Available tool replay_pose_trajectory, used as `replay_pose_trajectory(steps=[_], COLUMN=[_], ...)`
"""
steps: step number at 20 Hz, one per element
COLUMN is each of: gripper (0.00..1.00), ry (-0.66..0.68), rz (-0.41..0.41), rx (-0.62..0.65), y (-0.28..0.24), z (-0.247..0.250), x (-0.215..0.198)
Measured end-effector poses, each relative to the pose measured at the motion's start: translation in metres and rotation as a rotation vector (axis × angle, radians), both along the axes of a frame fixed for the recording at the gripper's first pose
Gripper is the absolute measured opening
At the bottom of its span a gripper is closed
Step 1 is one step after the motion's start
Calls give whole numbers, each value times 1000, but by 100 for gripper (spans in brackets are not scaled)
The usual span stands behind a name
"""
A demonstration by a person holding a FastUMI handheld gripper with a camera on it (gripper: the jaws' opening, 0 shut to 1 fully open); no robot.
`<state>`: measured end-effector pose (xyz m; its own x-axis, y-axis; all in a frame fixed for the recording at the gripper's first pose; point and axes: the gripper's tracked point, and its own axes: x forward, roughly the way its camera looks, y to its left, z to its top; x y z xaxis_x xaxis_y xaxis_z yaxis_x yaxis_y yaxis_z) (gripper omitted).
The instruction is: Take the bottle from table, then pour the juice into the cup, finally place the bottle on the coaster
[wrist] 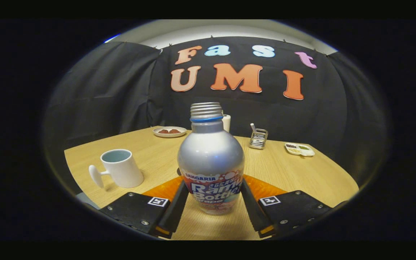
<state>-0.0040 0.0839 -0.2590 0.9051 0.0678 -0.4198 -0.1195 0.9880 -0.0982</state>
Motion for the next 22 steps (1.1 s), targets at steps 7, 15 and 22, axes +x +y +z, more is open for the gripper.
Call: replay_pose_trajectory(steps=[7,15,22], gripper=[74,74,74], ry=[-69,-208,-249], rz=[51,120,191], rx=[-362,-728,-960], y=[13,36,48], z=[15,42,47], x=[15,32,37])
